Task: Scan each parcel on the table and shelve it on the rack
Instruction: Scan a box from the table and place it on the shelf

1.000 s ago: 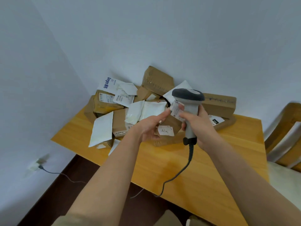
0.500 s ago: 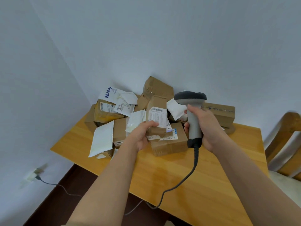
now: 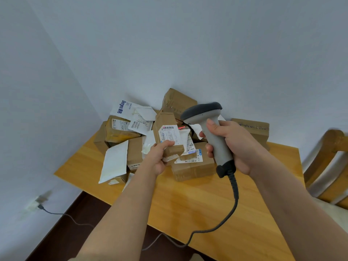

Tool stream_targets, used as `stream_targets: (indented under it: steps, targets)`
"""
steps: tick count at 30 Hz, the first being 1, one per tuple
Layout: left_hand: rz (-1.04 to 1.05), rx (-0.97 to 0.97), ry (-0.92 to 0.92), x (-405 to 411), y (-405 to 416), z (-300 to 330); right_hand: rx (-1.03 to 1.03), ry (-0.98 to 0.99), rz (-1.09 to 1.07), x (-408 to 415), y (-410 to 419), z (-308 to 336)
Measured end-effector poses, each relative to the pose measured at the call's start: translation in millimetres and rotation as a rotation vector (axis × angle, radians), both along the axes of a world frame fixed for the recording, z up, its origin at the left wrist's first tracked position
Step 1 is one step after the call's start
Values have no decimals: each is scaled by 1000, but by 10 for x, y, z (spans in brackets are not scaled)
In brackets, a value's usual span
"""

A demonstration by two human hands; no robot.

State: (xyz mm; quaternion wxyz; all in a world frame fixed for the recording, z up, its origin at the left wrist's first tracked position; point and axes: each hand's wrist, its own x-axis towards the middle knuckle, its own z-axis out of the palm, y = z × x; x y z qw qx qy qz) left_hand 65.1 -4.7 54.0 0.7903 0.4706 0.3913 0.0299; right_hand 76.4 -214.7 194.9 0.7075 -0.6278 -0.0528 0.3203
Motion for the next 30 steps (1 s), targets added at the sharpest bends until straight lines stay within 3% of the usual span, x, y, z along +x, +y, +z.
stream_targets:
  steps: [18,26,30]
  targets:
    - [78,-62,-27,43,85,-128,93,87,15,-9,-17,108]
    - [78,17,9,-131,138,-145,71,63,13,-125,26,109]
    - [57,154,33,-250,205,-235,72,72,-3,-248,52,70]
